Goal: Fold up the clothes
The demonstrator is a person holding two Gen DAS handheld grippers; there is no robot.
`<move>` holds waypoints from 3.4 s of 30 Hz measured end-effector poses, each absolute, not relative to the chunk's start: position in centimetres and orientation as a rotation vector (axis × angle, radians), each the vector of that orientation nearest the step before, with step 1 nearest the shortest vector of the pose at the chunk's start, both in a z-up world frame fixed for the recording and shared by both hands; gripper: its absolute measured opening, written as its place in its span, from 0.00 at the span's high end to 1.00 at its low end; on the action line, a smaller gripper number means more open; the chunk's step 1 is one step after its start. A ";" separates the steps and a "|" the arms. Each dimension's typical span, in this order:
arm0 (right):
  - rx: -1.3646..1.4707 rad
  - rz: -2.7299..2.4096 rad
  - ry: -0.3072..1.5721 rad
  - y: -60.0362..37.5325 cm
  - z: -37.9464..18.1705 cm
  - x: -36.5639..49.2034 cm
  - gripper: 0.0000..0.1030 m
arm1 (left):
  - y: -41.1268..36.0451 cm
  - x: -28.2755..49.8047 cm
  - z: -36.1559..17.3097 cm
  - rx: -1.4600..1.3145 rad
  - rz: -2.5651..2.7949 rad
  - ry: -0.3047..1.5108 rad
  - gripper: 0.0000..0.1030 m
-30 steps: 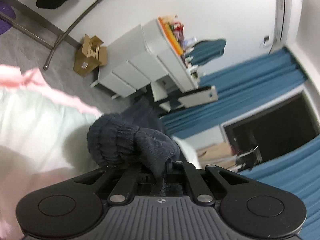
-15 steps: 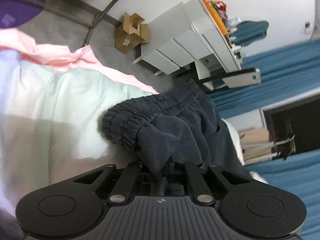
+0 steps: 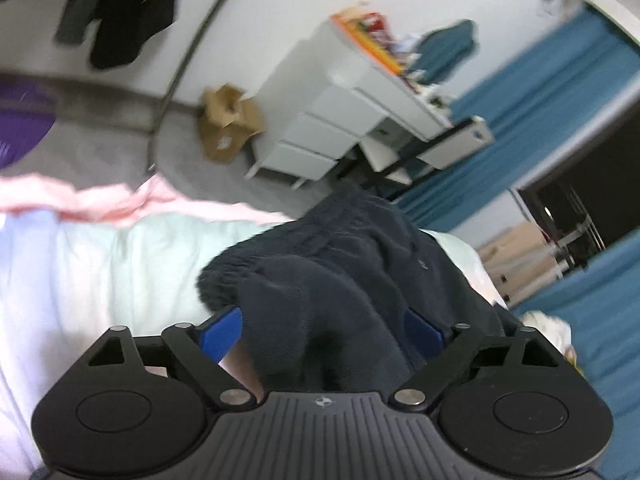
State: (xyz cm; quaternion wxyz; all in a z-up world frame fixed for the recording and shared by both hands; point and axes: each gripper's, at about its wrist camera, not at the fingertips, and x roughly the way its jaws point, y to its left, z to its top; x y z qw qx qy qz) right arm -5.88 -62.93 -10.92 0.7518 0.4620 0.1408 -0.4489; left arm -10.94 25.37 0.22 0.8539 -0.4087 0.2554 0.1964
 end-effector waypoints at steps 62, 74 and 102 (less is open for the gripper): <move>0.489 -0.708 0.407 -59.9 -10.8 11.1 0.52 | -1.6 6.8 -9.0 -0.168 -0.148 0.541 0.11; 0.414 -0.397 0.304 -50.3 -5.1 12.9 0.37 | -1.1 9.4 -9.4 -0.151 -0.129 0.563 0.12; 0.891 -0.039 0.429 -37.4 -8.6 30.9 0.86 | 1.4 12.1 -11.8 -0.260 -0.173 0.584 0.10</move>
